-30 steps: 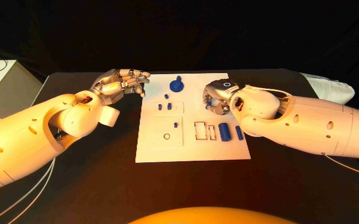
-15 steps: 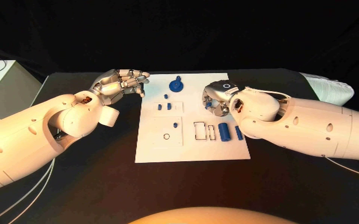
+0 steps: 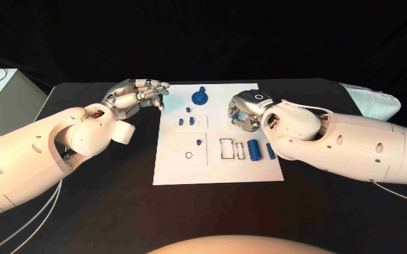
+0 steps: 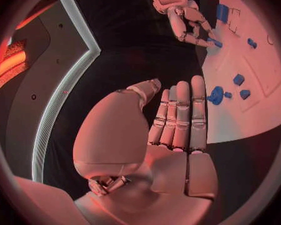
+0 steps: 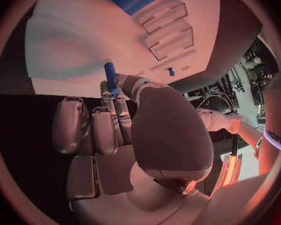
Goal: Assemble the parts on the task board
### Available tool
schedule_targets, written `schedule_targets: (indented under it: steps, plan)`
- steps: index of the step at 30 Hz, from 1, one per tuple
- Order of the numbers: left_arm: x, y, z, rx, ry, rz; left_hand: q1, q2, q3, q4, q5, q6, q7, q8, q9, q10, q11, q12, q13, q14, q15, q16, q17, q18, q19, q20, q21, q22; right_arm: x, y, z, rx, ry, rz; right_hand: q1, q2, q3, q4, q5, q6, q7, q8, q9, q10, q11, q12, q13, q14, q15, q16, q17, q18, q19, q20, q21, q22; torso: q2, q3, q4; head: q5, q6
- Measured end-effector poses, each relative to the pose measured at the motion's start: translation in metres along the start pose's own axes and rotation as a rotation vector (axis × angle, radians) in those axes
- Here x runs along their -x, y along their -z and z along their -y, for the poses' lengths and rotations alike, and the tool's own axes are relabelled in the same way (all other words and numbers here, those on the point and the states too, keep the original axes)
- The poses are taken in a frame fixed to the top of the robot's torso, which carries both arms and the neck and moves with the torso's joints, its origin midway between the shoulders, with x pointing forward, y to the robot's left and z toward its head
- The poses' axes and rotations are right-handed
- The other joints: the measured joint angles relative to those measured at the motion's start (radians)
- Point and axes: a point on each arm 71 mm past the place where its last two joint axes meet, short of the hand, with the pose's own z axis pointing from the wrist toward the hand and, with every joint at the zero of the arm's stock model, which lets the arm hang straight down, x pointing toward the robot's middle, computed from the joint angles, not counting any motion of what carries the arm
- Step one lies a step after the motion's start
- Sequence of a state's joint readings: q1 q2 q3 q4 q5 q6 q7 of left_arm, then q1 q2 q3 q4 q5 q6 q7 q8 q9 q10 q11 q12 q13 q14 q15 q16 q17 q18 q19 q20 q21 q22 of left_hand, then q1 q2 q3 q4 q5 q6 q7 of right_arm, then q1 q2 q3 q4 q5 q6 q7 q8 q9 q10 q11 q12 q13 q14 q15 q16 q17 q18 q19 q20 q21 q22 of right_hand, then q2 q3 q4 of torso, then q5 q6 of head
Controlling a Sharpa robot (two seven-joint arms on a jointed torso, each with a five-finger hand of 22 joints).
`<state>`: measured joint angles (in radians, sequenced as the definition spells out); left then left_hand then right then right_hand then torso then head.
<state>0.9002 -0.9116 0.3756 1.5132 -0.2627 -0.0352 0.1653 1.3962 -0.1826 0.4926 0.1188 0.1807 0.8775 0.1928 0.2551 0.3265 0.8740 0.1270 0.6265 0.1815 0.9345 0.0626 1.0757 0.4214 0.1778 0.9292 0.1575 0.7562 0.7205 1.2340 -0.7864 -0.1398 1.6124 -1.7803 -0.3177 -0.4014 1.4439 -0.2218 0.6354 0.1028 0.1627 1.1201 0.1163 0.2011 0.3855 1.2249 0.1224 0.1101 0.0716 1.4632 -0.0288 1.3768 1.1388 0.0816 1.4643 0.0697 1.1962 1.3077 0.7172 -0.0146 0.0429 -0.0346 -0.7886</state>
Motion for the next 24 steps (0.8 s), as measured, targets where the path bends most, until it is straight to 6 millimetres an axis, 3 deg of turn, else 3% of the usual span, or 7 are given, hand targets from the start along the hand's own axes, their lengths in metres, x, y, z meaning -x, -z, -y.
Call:
schedule_targets:
  steps: [10, 17, 24]
  plan:
    - [0.000, 0.000, 0.000, 0.000, 0.001, 0.001, 0.000, 0.000, 0.003, 0.003, 0.000, 0.000, 0.000, 0.000, 0.000, 0.000, 0.000, 0.000, -0.001, 0.000, 0.000, 0.000, 0.000, 0.000, 0.000, 0.000, 0.000, -0.001, 0.022, 0.009, -0.022, 0.060, -0.026, 0.049, 0.000, 0.000, -0.002, -0.004, 0.000, 0.000, 0.000, 0.000, 0.001, 0.000, 0.000, 0.000, 0.000, 0.000, 0.000, 0.004, 0.009, 0.000, 0.000, 0.000, 0.008, 0.000, -0.001, -0.0006, -0.0019, 0.002, 0.005]
    - [-0.002, -0.001, 0.000, 0.000, 0.003, -0.003, 0.000, 0.000, 0.003, 0.003, 0.000, 0.000, 0.000, 0.000, 0.000, 0.000, 0.000, 0.000, -0.001, 0.000, 0.000, 0.000, 0.000, 0.000, 0.000, 0.000, 0.000, -0.001, 0.026, 0.008, -0.059, 0.145, -0.063, 0.057, 0.000, 0.000, -0.001, -0.004, 0.000, 0.000, 0.000, 0.000, 0.003, 0.000, 0.000, 0.000, 0.000, 0.000, 0.000, 0.004, 0.009, 0.002, 0.000, 0.000, 0.008, 0.000, -0.001, -0.0012, -0.0012, 0.009, 0.007]
    - [-0.002, -0.001, 0.000, 0.000, 0.004, -0.003, 0.000, 0.000, 0.003, 0.003, 0.000, 0.000, 0.000, 0.000, 0.000, 0.000, 0.000, 0.000, -0.001, 0.000, 0.000, 0.000, 0.000, 0.000, 0.000, 0.000, 0.000, -0.001, 0.016, 0.008, -0.092, 0.216, -0.103, 0.042, 0.000, 0.000, 0.000, -0.005, 0.003, 0.000, 0.000, 0.000, 0.004, 0.000, 0.000, 0.000, 0.000, 0.000, 0.000, 0.004, 0.007, 0.002, 0.004, -0.004, 0.008, 0.000, -0.001, -0.0013, 0.0005, 0.018, 0.007]
